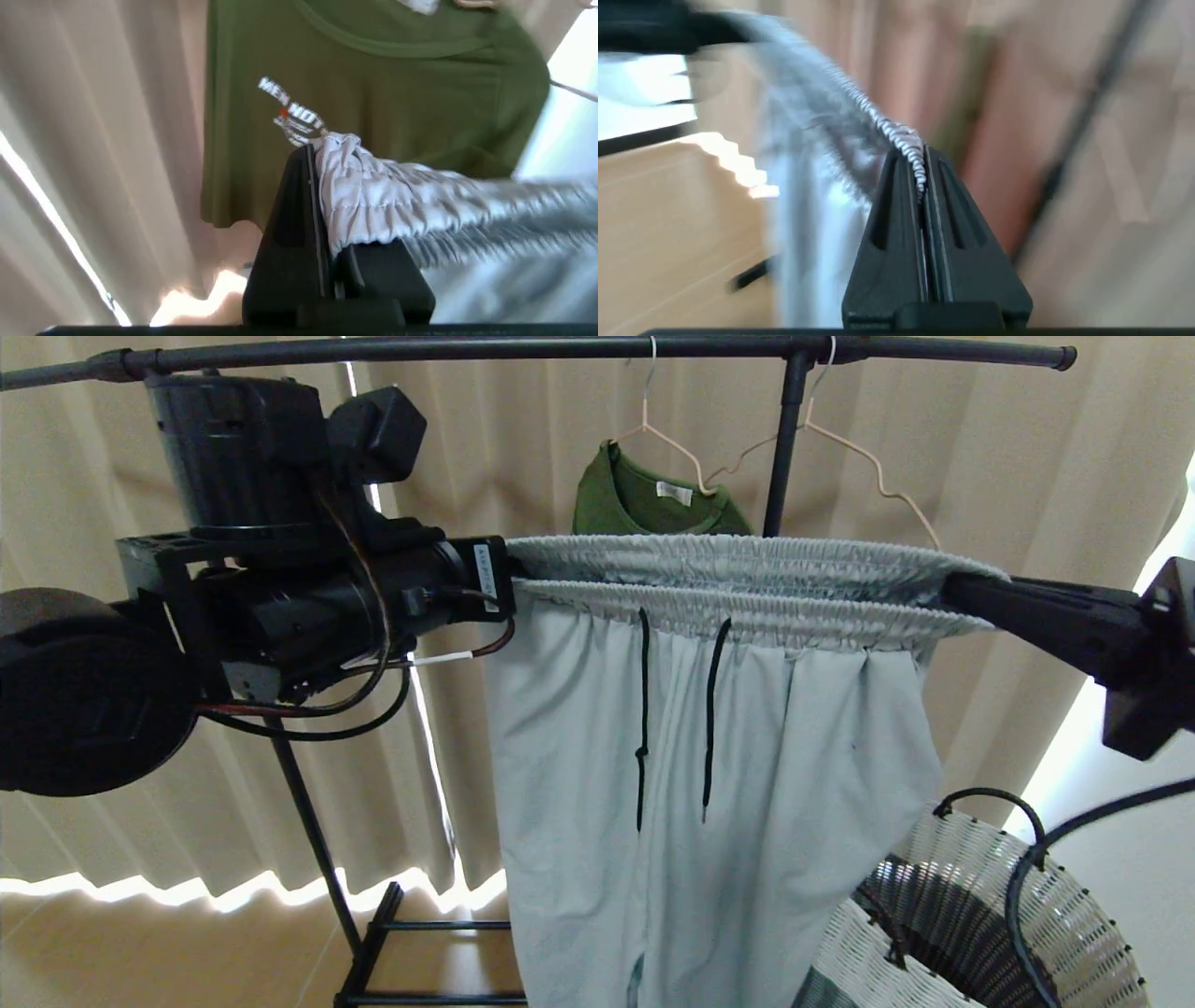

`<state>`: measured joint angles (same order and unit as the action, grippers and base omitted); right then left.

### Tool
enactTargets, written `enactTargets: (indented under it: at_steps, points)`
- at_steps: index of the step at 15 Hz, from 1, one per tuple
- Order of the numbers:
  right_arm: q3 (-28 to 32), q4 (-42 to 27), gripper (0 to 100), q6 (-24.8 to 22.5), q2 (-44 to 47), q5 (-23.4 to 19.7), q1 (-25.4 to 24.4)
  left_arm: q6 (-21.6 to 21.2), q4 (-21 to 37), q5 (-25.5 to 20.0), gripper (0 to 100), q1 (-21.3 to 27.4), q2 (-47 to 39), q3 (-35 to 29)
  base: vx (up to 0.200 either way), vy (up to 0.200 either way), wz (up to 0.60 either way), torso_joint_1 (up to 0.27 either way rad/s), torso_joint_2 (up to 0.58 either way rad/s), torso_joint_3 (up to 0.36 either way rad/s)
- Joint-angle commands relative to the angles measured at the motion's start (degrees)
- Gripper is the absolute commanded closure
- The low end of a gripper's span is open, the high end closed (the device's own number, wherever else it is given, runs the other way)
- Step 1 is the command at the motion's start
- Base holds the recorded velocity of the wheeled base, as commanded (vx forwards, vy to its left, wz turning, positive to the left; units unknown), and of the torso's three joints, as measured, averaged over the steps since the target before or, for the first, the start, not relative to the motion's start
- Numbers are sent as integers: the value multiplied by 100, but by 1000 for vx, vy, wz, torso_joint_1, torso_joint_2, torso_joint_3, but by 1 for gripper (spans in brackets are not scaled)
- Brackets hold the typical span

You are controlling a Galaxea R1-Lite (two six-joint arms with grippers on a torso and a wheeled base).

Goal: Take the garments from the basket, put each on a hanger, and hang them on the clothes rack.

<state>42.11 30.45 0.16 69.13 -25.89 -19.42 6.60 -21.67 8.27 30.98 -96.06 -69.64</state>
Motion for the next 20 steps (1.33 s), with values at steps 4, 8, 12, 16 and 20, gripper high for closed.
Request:
enactTargets:
  at_steps: [4, 8, 12, 16, 20]
  points:
    - [-229, -31, 100, -42, -93, 84, -9, -9, 67, -18, 100, -13, -106, 4, 0, 0, 0, 0, 0, 0]
    - [-150, 216, 100, -780, 619, 497, 729, -27, 832, -299, 100, -13, 738, 311, 0, 0, 0, 0, 0, 0]
    - [210, 1806, 100, -763, 1665, 489, 676, -35, 1139, -1345, 100, 66, 1476, 654, 0, 0, 0, 0, 0, 0]
    - [632, 2615, 100, 11, 2192, 506, 351, -194, 1139, -1600, 100, 576, 1898, 1172, 0, 0, 0, 0, 0, 0]
    - [553, 2615, 100, -7, 2131, 612, 386, -457, 1086, -1591, 100, 576, 1925, 1172, 0, 0, 0, 0, 0, 0]
